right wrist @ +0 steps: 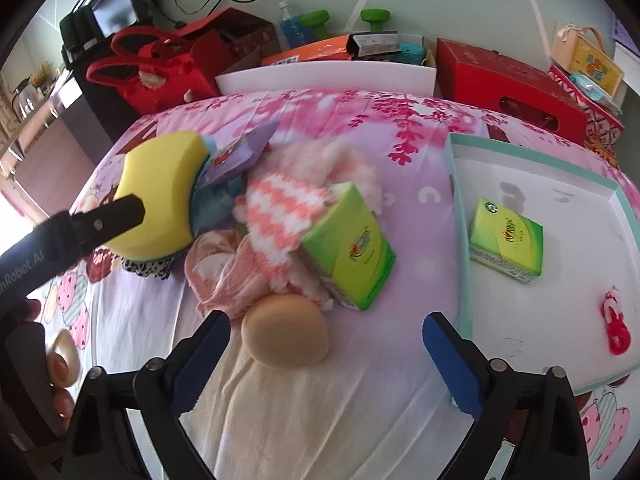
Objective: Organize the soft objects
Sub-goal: 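Grasp the yellow sponge with the left tool and lift it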
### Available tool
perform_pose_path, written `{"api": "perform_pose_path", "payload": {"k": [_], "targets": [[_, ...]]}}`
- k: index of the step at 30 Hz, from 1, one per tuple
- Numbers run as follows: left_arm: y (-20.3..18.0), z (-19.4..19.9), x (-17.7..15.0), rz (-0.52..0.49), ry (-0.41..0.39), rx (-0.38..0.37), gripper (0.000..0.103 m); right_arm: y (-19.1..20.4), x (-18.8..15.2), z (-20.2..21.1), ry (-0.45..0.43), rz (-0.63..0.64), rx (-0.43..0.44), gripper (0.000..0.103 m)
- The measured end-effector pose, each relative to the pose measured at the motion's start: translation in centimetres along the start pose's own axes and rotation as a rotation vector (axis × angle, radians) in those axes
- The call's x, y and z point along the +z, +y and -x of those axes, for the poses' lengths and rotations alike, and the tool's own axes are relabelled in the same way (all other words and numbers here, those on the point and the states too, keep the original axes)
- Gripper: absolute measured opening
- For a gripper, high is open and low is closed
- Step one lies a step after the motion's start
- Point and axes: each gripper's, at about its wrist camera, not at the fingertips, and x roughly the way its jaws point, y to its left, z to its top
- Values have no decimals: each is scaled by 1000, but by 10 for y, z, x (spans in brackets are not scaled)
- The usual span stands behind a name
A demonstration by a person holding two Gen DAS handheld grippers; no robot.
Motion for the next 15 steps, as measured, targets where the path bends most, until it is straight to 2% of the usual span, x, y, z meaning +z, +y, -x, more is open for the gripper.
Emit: {"api": "perform_pose_path", "payload": {"k": [11,15], "targets": [[-18,-4,-2,-83,12,6,100,8,-5,-14,67,30,-13,89],[-26,-9,-3,-113,24,30,100,10,-6,-17,78,37,-11,85]]}}
